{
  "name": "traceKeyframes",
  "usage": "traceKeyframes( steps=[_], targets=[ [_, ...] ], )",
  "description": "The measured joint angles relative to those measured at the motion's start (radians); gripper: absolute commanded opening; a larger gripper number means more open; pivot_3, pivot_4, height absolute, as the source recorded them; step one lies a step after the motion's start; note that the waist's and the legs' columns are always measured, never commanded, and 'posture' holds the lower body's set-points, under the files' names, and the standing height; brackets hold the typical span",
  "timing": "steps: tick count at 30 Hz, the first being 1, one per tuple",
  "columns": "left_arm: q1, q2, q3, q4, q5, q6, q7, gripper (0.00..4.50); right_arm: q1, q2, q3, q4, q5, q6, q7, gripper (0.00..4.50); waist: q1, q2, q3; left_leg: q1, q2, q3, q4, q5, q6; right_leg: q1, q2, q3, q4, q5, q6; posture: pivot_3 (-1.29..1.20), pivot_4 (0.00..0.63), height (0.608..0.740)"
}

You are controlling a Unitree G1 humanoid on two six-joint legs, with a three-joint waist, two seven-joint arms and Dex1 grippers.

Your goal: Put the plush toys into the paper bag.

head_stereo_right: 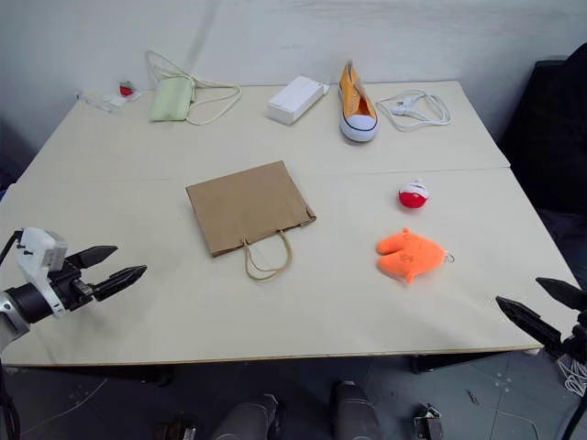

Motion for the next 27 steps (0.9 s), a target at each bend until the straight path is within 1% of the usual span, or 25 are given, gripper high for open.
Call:
traceKeyframes(
  steps=[10, 17, 21, 24, 27],
  targets=[
    [-0.010, -0.001, -0.023, -0.031, 0.012, 0.015, 0.032, 4.48, -0.025, 0.000, 0.000, 0.001, -0.010, 0.002, -0.030, 4.50, 0.001, 0.000, 0.000, 0.000, 0.000, 0.000, 0.000, 0.000, 0.000, 0.000, 0.000, 0.000, 0.000, 0.000, 0.000, 0.00, 0.150, 0.740],
    [-0.069, 0.012, -0.071, -0.004, 0.029, 0.000, 0.005, 4.48, -0.022, 0.006, 0.000, -0.045, -0.001, 0.025, -0.060, 4.50, 0.001, 0.000, 0.000, 0.000, 0.000, 0.000, 0.000, 0.000, 0.000, 0.000, 0.000, 0.000, 0.000, 0.000, 0.000, 0.00, 0.150, 0.740],
    [-0.075, 0.014, -0.086, 0.013, 0.036, -0.006, -0.011, 4.48, -0.022, 0.007, 0.001, -0.057, -0.007, 0.021, -0.074, 4.50, 0.001, 0.000, 0.000, 0.000, 0.000, 0.000, 0.000, -0.001, 0.000, 0.000, 0.000, 0.000, -0.001, 0.000, 0.000, 0.00, 0.150, 0.740],
    [-0.085, 0.051, -0.107, 0.016, 0.039, -0.025, -0.074, 4.48, -0.033, 0.009, 0.001, -0.096, -0.002, 0.029, -0.107, 4.50, -0.001, 0.000, 0.000, 0.000, 0.000, 0.000, 0.000, -0.001, 0.000, 0.000, 0.000, 0.000, -0.001, 0.000, 0.000, 0.00, 0.150, 0.740],
    [-0.169, 0.108, -0.194, 0.023, 0.069, -0.088, -0.175, 4.48, 0.009, 0.005, 0.001, -0.206, 0.068, 0.082, -0.086, 4.50, 0.008, 0.001, 0.001, -0.001, 0.001, -0.001, 0.000, -0.001, -0.001, 0.000, 0.000, -0.001, -0.001, 0.000, 0.000, 0.00, 0.150, 0.740]
  ],
)
